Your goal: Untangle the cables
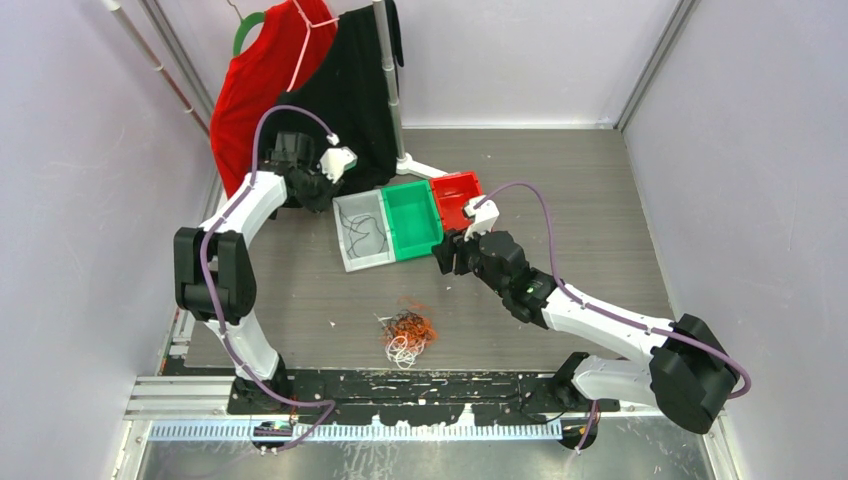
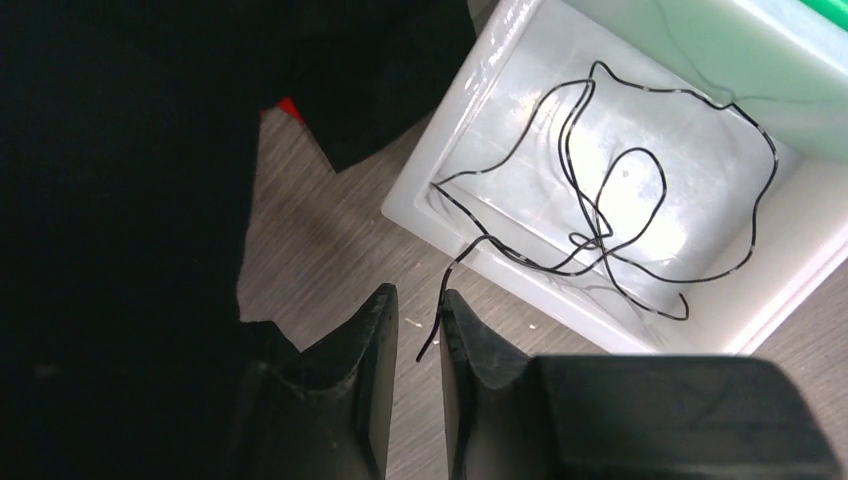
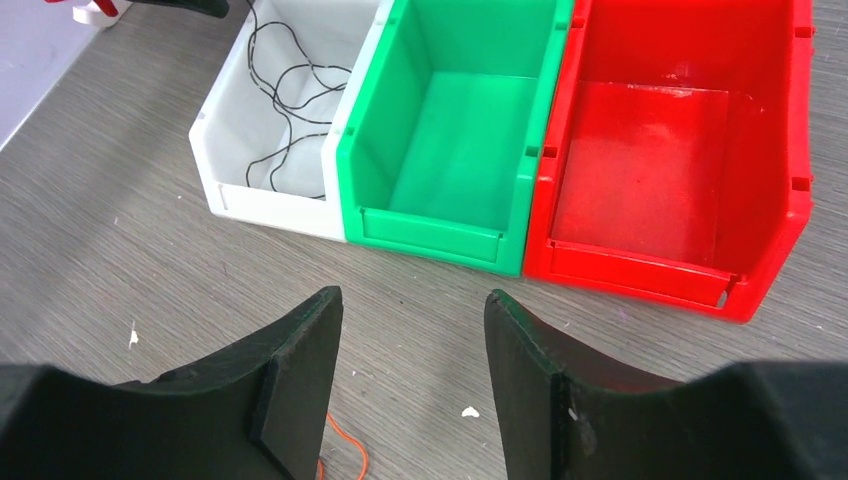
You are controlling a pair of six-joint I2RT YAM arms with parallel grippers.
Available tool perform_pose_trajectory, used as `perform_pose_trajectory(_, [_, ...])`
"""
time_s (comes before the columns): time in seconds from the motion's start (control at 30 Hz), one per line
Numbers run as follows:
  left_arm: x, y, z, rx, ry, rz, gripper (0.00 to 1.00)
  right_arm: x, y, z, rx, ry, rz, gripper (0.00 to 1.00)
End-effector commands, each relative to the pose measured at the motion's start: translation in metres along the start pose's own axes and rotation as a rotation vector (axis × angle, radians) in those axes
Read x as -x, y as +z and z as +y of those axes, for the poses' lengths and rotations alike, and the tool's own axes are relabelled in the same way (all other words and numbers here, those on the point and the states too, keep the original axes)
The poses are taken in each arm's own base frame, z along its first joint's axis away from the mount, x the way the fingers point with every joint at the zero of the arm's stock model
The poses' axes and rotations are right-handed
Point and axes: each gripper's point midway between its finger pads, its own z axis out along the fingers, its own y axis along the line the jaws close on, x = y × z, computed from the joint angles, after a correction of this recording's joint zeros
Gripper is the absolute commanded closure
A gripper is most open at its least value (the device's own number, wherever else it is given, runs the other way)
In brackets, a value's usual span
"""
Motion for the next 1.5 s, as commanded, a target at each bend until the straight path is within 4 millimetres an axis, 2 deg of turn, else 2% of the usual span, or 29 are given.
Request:
perform_pose_trajectory(0.0, [0.022, -0.001, 0.01, 0.041, 0.008, -0.089, 0.81, 0.023, 0.0, 0.006, 0.015, 0.034, -0.083, 0.41])
perform_pose_trajectory(0.13, [0.025, -0.005, 0.005, 0.031, -0.019, -0.102, 1.0, 0.024, -0.002, 0.003, 0.008, 0.036, -0.089, 0.42])
perform_pose_trajectory(0.2, [0.031, -0.011, -0.002, 0.02, -0.019, -0.115, 1.0, 0.022, -0.003, 0.002, 0.004, 0.033, -0.086, 0.42])
perform_pose_trajectory(0.33, [0.045, -0.02, -0.034, -0.021, 0.011, -0.141, 1.0, 0.022, -0.002, 0.002, 0.003, 0.039, -0.086, 0.42])
perform_pose_trajectory(0.4, [0.047, -0.017, -0.051, -0.042, 0.028, -0.14, 1.0, 0.021, -0.001, 0.003, 0.007, 0.047, -0.083, 0.42])
perform_pose_trajectory(0.53, [0.04, 0.002, -0.069, -0.039, 0.085, -0.081, 1.0, 0.02, 0.0, 0.005, 0.013, 0.058, -0.077, 0.43])
perform_pose_trajectory(0.77, [0.022, 0.042, -0.064, 0.016, 0.116, 0.014, 1.0, 0.019, -0.005, 0.003, 0.007, 0.063, -0.073, 0.43])
perform_pose_trajectory(0.97, [0.019, 0.061, -0.063, 0.077, 0.166, 0.066, 0.99, 0.021, -0.007, 0.004, 0.009, 0.062, -0.075, 0.43])
perform_pose_trajectory(1.0, [0.022, 0.059, -0.066, 0.073, 0.175, 0.066, 0.93, 0.022, -0.007, 0.004, 0.008, 0.062, -0.075, 0.43])
perform_pose_trajectory(1.1, [0.035, 0.044, -0.076, 0.038, 0.183, 0.031, 0.54, 0.024, -0.007, 0.005, 0.012, 0.061, -0.072, 0.43])
perform_pose_trajectory(1.2, [0.049, 0.024, -0.079, 0.022, 0.181, -0.005, 0.29, 0.025, -0.007, 0.007, 0.018, 0.063, -0.071, 0.43])
perform_pose_trajectory(1.4, [0.069, -0.002, -0.081, 0.02, 0.077, -0.04, 0.02, 0.023, -0.005, 0.013, 0.05, 0.06, -0.056, 0.44])
perform_pose_trajectory(1.47, [0.07, -0.012, -0.086, 0.0, 0.052, -0.03, 0.0, 0.023, -0.005, 0.013, 0.048, 0.068, -0.052, 0.42])
